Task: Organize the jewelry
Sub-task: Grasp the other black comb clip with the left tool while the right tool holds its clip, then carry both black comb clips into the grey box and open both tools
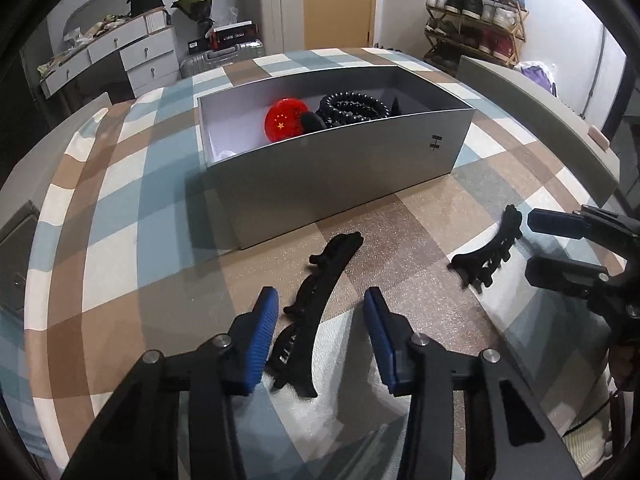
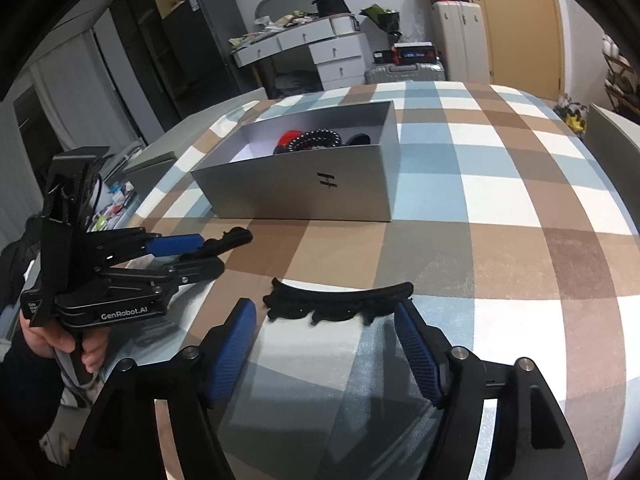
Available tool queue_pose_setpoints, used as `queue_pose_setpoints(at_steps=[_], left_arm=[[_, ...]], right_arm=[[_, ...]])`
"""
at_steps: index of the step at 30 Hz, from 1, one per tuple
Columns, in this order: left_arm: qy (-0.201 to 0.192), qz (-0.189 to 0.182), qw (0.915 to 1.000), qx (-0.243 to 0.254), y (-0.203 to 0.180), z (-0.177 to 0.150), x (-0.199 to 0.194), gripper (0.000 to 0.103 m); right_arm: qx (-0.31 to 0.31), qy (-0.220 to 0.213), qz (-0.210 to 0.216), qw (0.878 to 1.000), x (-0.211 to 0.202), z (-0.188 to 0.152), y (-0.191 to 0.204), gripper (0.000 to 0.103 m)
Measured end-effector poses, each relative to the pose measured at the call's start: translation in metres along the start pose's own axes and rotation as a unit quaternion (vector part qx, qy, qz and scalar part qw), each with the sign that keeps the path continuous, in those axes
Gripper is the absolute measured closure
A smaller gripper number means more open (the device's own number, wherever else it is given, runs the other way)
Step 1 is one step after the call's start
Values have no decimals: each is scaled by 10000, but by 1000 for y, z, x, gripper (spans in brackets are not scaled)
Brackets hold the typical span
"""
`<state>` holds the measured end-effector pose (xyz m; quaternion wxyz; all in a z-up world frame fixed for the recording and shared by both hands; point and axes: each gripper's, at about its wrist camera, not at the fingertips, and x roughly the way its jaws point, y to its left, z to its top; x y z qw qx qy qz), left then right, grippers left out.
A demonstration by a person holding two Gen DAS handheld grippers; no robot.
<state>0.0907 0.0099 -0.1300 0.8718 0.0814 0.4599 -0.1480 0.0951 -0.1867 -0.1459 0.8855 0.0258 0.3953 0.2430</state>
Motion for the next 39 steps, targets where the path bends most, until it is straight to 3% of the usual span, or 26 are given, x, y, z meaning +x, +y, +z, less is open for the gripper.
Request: queue_pose_setpoints(at_steps=[3,5,15,18,24,27,29,39], left_arm=[[10,-45,10000,59,-3,-1,-2,72],[3,-115,9999,95,-5,-2,-3,88],[-98,-344,9993,-115,5,-9,-14,89],[-216,-388,9990,-105,7,-12,-23,89],[-433,-313,9985,78,6,-10,-35,89],[-524,-329,9981,-12,11,-9,-39,89],[-569,-355,9977,-93,15,-9,-40,89],[-746,-308,9961,-348,28,-11,-52,89]], right_arm=[[126,111,-14,9999,5,3,-2,31],[282,236,42,9993,10,5,-3,31],[767,366,-141,9963,27,23,1,30],[710,347,-395,9961,32,26,5,34],[-32,405,-1145,9926,39,23,25,60],[-537,420,-1489,9865,42,19,35,79],[-580,431,-1412,9873,41,18,37,85],[-364,166,-771,9962,22,14,33,85]])
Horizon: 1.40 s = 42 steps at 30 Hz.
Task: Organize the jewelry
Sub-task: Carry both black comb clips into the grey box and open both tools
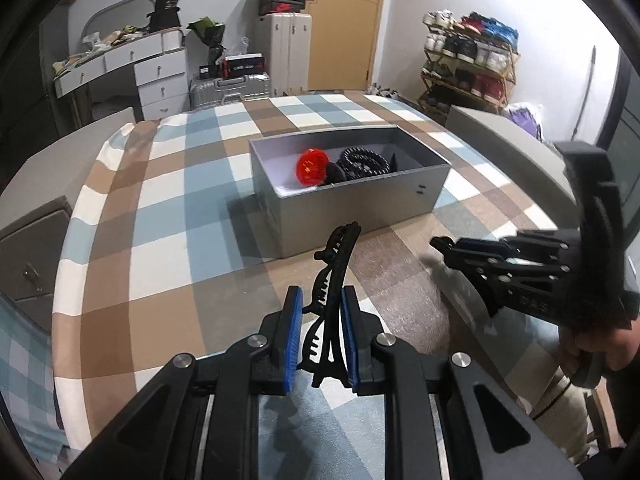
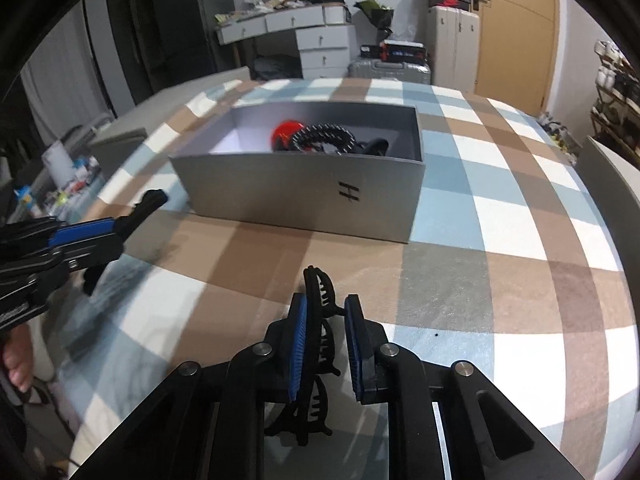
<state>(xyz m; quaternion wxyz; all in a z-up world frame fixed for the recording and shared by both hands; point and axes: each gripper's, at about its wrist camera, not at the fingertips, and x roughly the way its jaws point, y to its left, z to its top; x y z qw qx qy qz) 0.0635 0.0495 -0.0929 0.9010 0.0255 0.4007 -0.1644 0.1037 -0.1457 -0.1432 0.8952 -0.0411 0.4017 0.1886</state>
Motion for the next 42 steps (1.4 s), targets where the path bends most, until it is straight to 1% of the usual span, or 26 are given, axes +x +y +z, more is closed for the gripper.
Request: queue_pose_setpoints(at_steps=[3,5,9,14,19,25,35,42], left_arm=[[-94,19,9999,-65,2,3,-6,89],[-159,48,9998,-103,2,8,-9,89],[-224,130,9997,-27,-3,20,-9,89],[-322,7,9995,-7,-5,40,-5,89],[-427,-70,9991,-47,-7,60,2,89],[-507,-167,9984,-159,-5,77,11,89],[-588,-318,9971,-377,-2,94,28,89],[-551,-384,9970,-394,-4,98,38,89]], right_arm=[[64,-174,180,9997,-13,3,0,85],[130,-237,380,9989,-20,8,-1,85],[294,-385,679,9965,-31,19,-6,85],[355,-694,975,9922,-45,36,-10,85],[345,-912,1249,9874,-47,60,-15,85],[400,-1044,1540,9817,-37,89,-23,85],[454,-1131,1675,9783,-16,118,-34,85],[446,-1145,1676,9782,-2,128,-39,85]])
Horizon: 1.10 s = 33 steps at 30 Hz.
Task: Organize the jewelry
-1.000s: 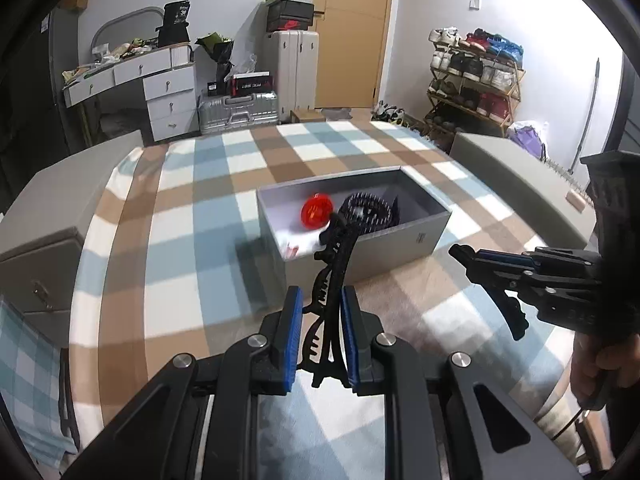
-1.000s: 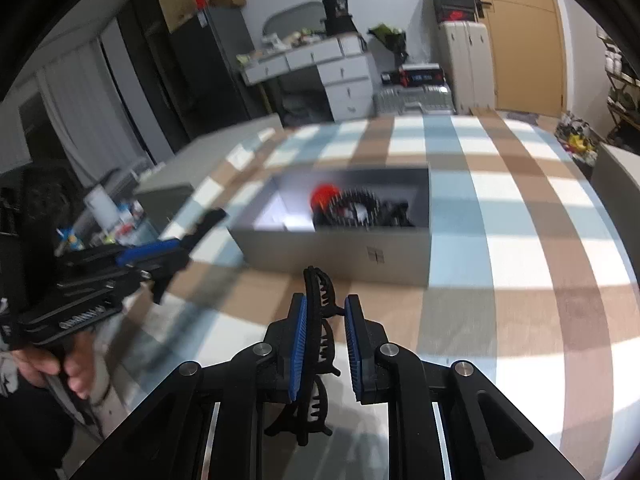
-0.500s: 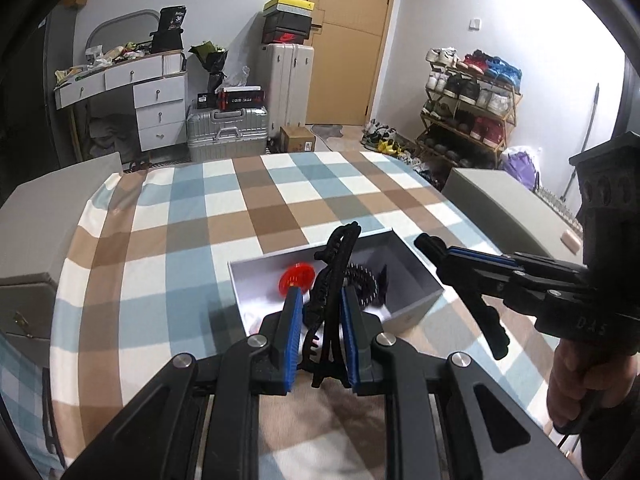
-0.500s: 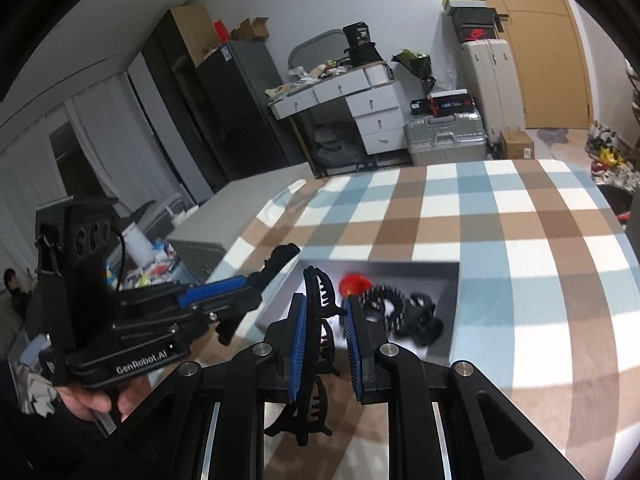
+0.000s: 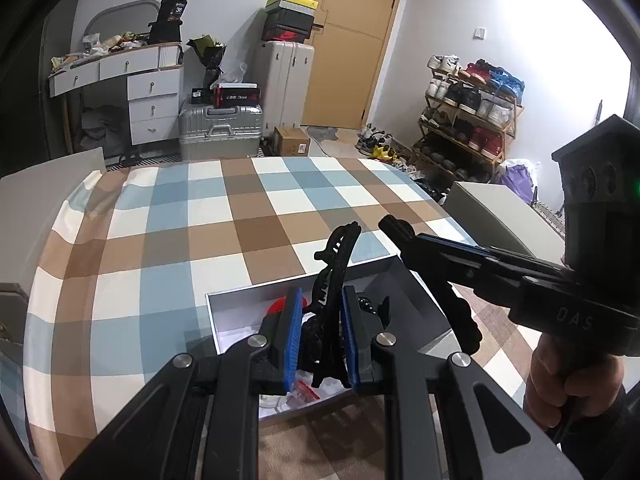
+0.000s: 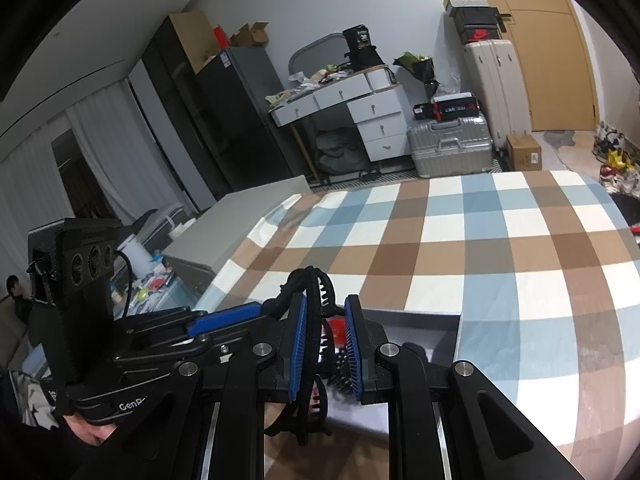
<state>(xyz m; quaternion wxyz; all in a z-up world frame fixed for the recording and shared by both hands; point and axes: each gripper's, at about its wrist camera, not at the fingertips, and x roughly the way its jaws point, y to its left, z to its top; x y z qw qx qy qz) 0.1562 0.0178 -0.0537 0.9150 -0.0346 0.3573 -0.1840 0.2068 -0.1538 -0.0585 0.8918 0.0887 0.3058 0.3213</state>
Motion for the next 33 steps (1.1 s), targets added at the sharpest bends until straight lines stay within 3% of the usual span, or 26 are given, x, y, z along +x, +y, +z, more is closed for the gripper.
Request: queue_pose_setpoints(at_steps=[9,14,18,20,24,26,27,30,32,33], left_arm=[[142,-36,9999,-30,3,0,13,89],[329,-291,9990,-117,6,-2,21,89],[325,-285,9989,-164,9,-2,21,82],[300,-301,9987,-264,11,-3,18,60],[144,-228,9990,-346,12,-4,7,57],[61,-174,9991,-381,12,-5,2,56],[-2,-130,9992,-390,12,-6,-1,55],[-397,85,9983,-420,8,-11,-18,39],[-680,192,9963,-490,7,-15,-28,21],[-825,232,9950,-522,7,-16,-33,20]], right_arm=[[32,65,-51,10000,14,0,-11,85],[113,230,-93,9996,28,-4,-19,85],[176,231,-61,9996,31,-7,-24,81],[205,198,-52,9996,29,-8,-25,63],[122,-48,-44,9999,11,-11,-19,57],[83,-231,-84,9997,1,-14,-15,40],[57,-292,-103,9995,-2,-15,-13,37],[-83,-571,-245,9980,-18,-24,-3,29],[-161,-718,-308,9968,-25,-29,3,16],[-211,-834,-364,9956,-29,-33,6,12]])
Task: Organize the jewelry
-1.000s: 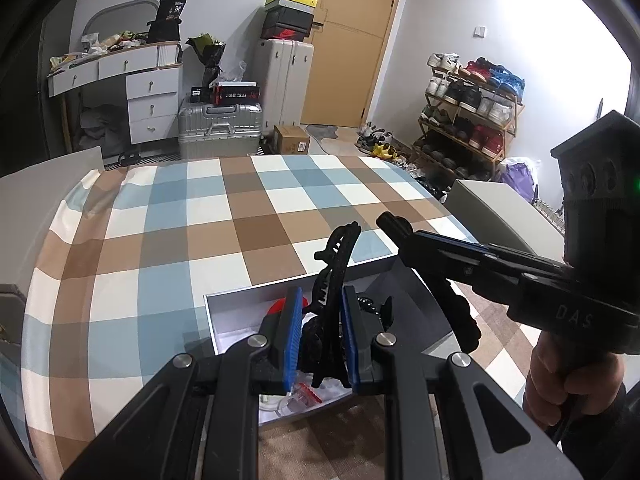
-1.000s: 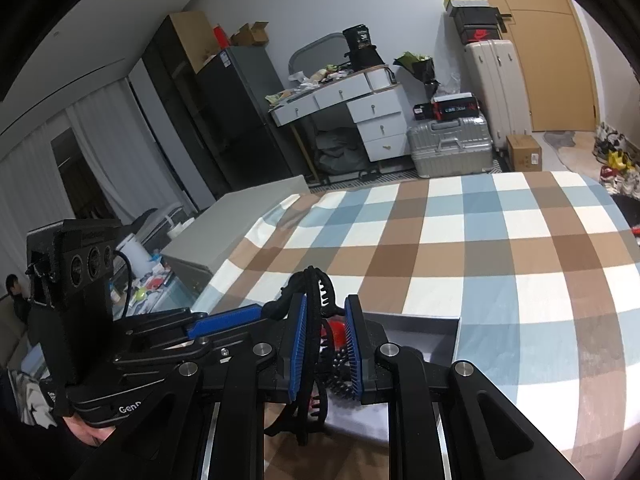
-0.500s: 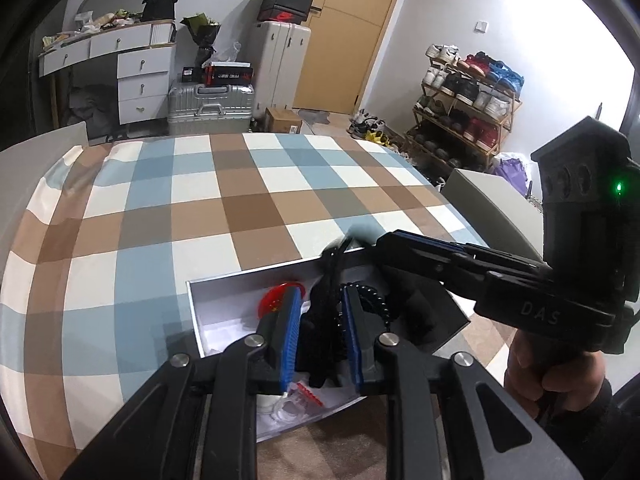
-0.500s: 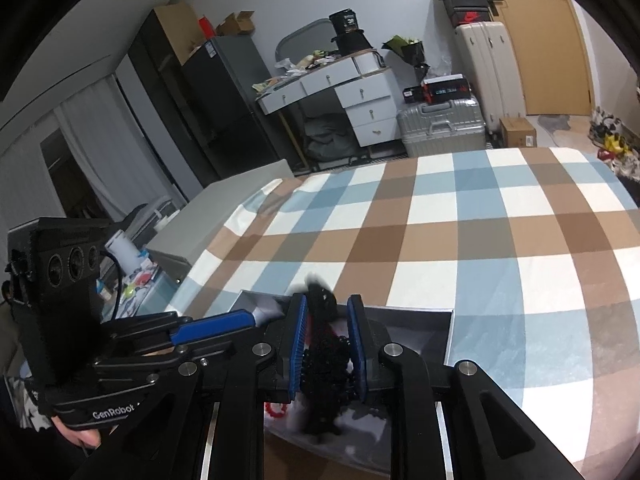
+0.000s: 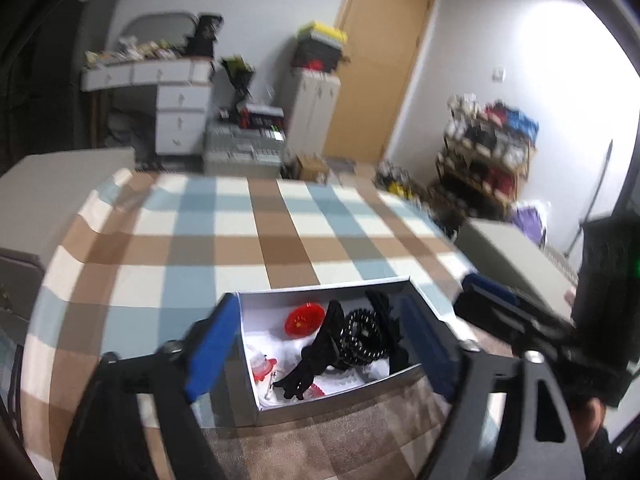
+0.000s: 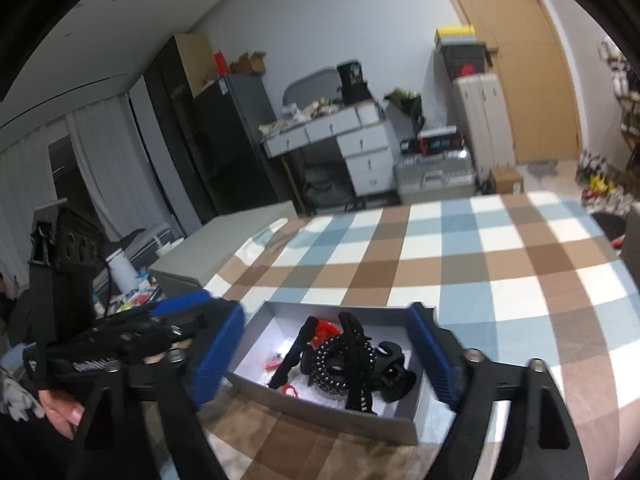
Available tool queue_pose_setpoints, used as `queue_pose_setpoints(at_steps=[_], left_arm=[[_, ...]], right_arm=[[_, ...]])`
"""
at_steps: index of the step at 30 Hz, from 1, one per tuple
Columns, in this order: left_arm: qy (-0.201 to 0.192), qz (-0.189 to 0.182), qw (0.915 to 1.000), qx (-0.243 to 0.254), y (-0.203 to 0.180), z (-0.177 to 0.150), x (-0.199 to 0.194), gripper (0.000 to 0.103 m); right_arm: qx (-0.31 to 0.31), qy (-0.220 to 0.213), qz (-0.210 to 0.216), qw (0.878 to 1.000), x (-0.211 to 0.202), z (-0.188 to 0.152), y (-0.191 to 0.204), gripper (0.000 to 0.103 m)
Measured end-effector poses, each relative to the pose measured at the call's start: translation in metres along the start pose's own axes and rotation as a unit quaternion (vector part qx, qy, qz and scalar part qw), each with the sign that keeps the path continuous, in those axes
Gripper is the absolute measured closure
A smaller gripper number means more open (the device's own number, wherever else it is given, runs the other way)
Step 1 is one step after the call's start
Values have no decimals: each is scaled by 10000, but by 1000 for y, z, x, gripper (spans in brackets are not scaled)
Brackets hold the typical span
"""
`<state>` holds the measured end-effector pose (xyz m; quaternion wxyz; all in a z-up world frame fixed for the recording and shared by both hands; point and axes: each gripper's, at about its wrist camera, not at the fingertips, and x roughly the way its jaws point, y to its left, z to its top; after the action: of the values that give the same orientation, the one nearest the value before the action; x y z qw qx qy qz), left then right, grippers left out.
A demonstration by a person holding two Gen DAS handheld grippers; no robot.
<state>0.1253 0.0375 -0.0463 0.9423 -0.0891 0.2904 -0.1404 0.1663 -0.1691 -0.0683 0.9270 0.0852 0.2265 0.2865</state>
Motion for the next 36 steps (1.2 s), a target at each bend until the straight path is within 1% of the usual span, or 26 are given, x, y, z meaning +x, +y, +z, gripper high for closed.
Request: queue_pose_setpoints(at_steps=[1,2,3,4,5,7,9,13,16,19,23,26,30,31,33,36], left_arm=[[-169,70,9998,-29,0,-2,-6,19],[-364,190,9991,-44,0,-4,-11,17],[-527,326,9981,-47,0,-6,-15,15],[-736,521,9959,-58,0,-11,-21,8],[-870,624,9942,-64,0,-13,-23,1],[-1153,834,9898,-55,0,-18,-31,1],[-1298,880,9876,8,1,-18,-36,1],[-1654,1202,9788,104,3,-23,-43,1],[-1708,1389,9752,209,4,-28,-40,1],[-1772,1578,9708,347,3,-36,-39,1],[-1940,1757,9646,319,5,-46,-39,1],[-1871,1783,9656,299,6,-51,-35,1],[-1882,1861,9637,357,4,-56,-35,1],[-1898,1878,9630,371,4,-56,-35,1],[-1898,1892,9625,411,2,-57,-36,1],[-1810,1813,9656,457,0,-57,-34,1]], right_arm=[[-75,-114,-82,9999,-5,-3,4,5],[-144,-189,-155,9996,-8,-5,7,3],[-230,-279,-213,9991,-12,-8,12,2],[-351,-391,-226,9984,-18,-11,18,1],[-446,-434,-240,9978,-21,-13,23,0],[-662,-516,-313,9960,-28,-17,35,0],[-869,-675,-378,9932,-36,-20,46,0],[-1177,-979,-577,9865,-47,-28,62,0],[-1303,-1134,-784,9818,-53,-36,67,0],[-1323,-1149,-908,9803,-53,-42,65,0],[-1223,-1193,-1072,9794,-49,-49,58,0],[-1171,-1275,-1160,9780,-47,-53,58,0],[-1268,-1384,-1369,9726,-44,-59,61,0],[-1326,-1357,-1451,9711,-40,-59,62,0],[-1359,-1244,-1458,9720,-36,-59,63,0],[-1355,-1018,-1559,9731,-28,-58,62,0]])
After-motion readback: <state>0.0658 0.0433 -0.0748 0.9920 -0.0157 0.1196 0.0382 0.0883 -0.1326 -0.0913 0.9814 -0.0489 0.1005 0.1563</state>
